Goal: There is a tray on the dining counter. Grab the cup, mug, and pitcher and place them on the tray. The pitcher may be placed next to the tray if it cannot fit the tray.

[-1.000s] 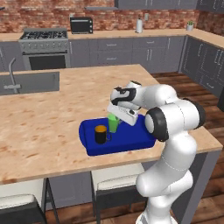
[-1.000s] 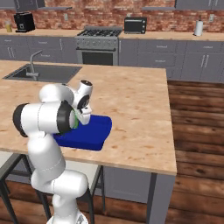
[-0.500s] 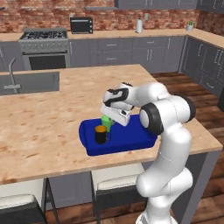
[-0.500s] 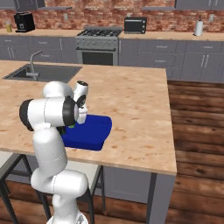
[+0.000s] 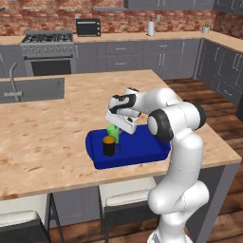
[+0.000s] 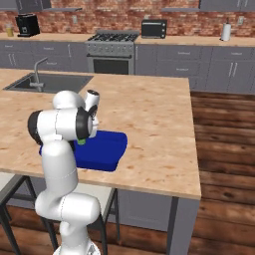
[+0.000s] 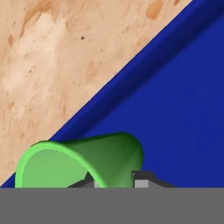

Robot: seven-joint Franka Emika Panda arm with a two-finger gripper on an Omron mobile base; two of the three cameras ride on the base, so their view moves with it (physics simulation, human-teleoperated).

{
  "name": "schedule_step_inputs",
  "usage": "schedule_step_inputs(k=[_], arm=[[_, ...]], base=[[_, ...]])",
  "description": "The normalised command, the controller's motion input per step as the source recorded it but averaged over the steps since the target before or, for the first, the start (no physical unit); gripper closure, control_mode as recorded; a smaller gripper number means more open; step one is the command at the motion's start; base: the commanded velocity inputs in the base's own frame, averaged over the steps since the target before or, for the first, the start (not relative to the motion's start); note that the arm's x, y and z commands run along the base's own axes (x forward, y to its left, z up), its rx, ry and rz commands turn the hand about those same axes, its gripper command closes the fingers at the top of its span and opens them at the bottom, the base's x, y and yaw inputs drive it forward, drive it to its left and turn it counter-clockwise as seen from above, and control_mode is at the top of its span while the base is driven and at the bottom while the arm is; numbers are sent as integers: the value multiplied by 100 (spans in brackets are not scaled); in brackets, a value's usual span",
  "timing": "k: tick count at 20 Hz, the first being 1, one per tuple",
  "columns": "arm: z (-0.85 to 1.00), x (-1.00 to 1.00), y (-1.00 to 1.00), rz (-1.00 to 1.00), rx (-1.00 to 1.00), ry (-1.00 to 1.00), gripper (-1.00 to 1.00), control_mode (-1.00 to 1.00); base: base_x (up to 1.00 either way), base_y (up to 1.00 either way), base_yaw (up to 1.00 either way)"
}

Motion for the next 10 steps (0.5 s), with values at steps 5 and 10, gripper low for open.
schedule_step_inputs(k=[5,10], arm=[[-10,0,1,0,0,0,100,-100],[0,0,0,0,0,0,100,-100]], base=[[0,0,0],[0,0,0]])
